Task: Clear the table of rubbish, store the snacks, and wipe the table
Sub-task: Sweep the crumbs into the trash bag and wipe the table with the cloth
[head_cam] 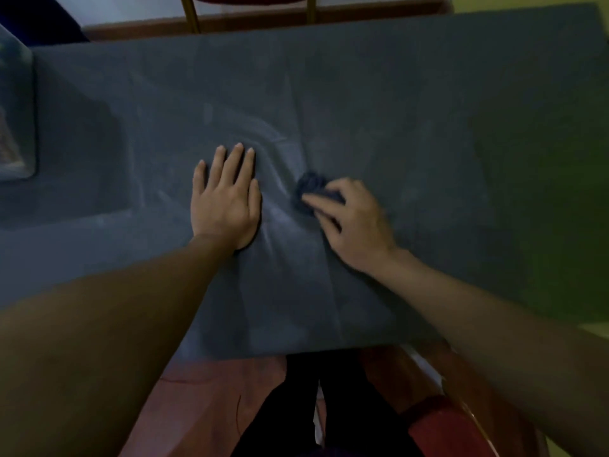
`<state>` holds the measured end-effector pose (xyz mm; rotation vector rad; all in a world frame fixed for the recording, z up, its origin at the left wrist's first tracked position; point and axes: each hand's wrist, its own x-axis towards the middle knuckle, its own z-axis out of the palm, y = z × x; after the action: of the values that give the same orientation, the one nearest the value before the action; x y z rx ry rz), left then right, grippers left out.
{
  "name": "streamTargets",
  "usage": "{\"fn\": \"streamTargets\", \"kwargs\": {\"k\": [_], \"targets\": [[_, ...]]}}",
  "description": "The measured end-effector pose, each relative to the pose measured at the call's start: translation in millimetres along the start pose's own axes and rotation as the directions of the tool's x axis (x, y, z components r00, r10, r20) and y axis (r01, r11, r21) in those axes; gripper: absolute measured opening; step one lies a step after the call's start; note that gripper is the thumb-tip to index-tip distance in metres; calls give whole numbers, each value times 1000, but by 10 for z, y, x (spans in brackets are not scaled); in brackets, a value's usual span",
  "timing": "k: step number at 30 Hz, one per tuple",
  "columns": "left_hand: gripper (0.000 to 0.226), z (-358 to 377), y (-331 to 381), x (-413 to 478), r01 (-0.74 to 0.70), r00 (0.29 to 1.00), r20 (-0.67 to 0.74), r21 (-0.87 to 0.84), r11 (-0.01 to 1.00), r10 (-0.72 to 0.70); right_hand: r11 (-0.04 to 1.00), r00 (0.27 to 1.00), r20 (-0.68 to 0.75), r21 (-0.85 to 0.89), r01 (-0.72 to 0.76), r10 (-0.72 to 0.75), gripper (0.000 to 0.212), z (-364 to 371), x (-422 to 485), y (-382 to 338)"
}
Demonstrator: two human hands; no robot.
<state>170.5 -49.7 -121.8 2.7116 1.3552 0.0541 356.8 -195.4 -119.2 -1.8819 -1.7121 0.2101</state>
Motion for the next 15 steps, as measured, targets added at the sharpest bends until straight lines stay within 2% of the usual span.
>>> {"fn": "streamTargets", "kwargs": {"k": [2, 3, 6, 8, 9, 11, 13, 15], "targets": [[50, -17, 27, -28, -63, 998, -7, 19, 998, 63, 996, 993, 89, -32, 86, -82, 32, -108, -236, 4], [49, -20, 47, -45, -105, 995, -3, 23, 994, 105, 995, 996, 67, -68, 68, -64, 33, -149, -280, 63], [46, -20, 153, -111, -148, 989, 9, -13, 989, 148, 969, 970, -134, -117, -218, 202, 32, -167, -340, 115], [47, -21, 254, -153, -111, 994, 10, -57, 992, 111, 952, 947, -166, -91, -292, 274, 33, -109, -518, -91], [48, -23, 312, -166, -90, 996, 9, -72, 993, 90, 964, 961, -141, -81, -252, 239, 34, -76, -676, -214], [49, -27, 424, -152, -34, 999, 20, -109, 993, 37, 994, 996, -35, -62, -85, 83, 35, -74, -1061, -402], [50, -22, 537, -110, 3, 999, 50, -137, 991, 4, 996, 994, 86, -50, 71, -67, 34, -174, -1350, -440], [52, -8, 702, -76, -36, 997, 56, -152, 988, 45, 983, 984, 119, -113, 145, -132, 32, -290, -1400, -297]]}}
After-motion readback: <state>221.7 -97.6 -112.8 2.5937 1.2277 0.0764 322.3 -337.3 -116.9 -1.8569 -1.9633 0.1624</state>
